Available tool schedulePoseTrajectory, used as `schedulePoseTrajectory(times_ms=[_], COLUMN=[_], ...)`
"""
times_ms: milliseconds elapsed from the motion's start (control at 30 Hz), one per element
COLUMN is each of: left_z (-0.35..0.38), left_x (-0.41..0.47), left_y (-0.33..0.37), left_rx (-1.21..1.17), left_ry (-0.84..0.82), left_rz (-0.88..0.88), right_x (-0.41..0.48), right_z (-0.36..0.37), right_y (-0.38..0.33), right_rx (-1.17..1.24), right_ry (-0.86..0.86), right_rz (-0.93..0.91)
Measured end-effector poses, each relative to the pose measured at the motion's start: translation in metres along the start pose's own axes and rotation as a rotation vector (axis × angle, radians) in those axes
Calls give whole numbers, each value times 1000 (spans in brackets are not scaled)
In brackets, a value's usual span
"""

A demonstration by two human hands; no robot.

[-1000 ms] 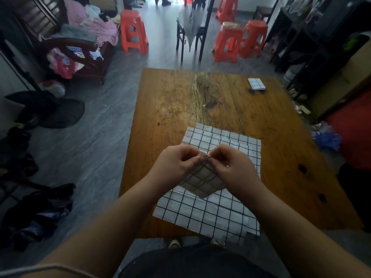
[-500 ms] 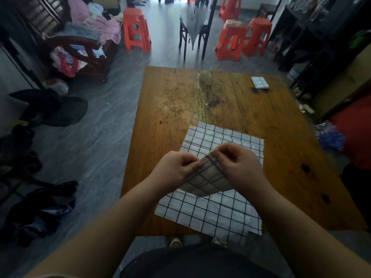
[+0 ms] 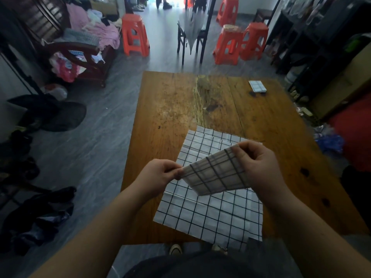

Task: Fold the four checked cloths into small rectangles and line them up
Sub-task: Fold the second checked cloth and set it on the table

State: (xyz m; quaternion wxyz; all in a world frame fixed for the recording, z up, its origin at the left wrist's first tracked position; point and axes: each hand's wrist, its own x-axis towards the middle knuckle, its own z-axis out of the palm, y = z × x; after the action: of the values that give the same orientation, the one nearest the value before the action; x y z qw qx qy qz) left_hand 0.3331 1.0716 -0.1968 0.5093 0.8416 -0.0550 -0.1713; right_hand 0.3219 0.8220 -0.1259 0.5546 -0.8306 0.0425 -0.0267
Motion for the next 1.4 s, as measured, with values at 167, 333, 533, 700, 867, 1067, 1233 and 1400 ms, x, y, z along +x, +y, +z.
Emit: schedulePoseTrajectory(times_ms=[167,333,533,700,867,1067,1233,1400], left_z=[-4,1,20,20,7,-4,-5,2], left_x=[5,14,18,11,-1,-10,-3,5], left_y=[-4,30,66,48,21,17,36,49], left_rx=[13,44,82,29,-47,-119,-117,-42], left_ry=[-72,-184,-174,-166,-156,-178,-216,-221], left_rz=[-23,132,237,197,97,42,121,149], right_x=[-2,-7,-8,-5,0,-3,-4,-4], right_z=[0,5,11,-1,-13,-7,-1,4], right_y=[2,3,0,-1,2,2,2,0], right_rx=[-10,-4,-14,-3,19,59,58,47], right_ry=[-35,-101,-101,-69,-32,-27,-66,-100], right_rz=[24,19,6,23,55,71,82,74])
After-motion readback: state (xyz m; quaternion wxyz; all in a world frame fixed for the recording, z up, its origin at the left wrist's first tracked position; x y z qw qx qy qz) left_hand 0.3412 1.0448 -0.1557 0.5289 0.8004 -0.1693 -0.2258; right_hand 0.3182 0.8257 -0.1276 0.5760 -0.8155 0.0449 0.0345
